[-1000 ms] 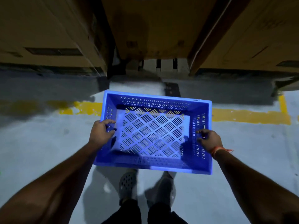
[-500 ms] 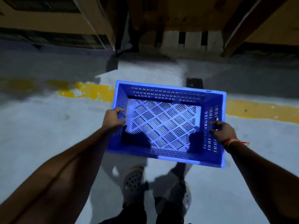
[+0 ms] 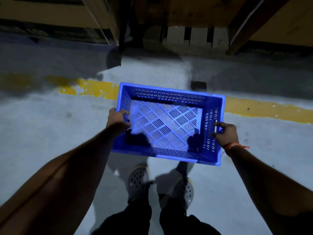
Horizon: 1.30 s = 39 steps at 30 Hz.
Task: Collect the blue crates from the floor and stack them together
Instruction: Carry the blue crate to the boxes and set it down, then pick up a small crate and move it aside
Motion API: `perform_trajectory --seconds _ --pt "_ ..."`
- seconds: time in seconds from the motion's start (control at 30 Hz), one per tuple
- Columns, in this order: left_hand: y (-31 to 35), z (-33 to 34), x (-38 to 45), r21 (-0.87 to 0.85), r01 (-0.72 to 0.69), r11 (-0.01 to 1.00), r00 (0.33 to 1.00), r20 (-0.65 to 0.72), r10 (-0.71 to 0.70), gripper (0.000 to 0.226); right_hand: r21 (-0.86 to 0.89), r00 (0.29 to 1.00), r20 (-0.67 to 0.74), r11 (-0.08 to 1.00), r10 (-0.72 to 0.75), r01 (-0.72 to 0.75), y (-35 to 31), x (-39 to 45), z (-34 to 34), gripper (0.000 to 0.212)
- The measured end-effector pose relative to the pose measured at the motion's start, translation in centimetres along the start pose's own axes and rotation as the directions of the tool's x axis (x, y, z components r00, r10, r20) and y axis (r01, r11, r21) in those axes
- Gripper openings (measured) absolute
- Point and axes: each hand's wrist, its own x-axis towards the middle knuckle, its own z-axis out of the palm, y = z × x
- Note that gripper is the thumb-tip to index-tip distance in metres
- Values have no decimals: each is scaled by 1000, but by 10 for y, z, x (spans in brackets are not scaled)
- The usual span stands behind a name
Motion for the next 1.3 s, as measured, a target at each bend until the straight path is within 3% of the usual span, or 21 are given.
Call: perform_trajectory --seconds 0.17,0.27,0.33,0.53,0.83,1.3 --pt "45 -46 -68 -141 -136 981 990 3 138 66 193 992 25 975 -121 114 -52 -83 -51 33" --pt "86 -95 -137 -350 -129 928 985 63 161 51 337 989 59 935 -136 108 -82 -142 -85 31" --pt "115 -134 -194 -452 -175 875 978 23 207 42 428 989 39 897 -142 112 -109 -184 -113 31" --pt "153 -237 -351 -554 -272 787 960 -95 265 34 567 943 23 781 -332 261 -214 -320 -205 21" --pt "152 -284 -504 -664 -285 691 949 -295 108 34 459 774 162 741 -612 491 -273 -411 -267 24" --pt "67 -249 -604 -810 -215 546 911 -368 -186 30 325 562 429 701 -707 634 -296 -478 -215 23"
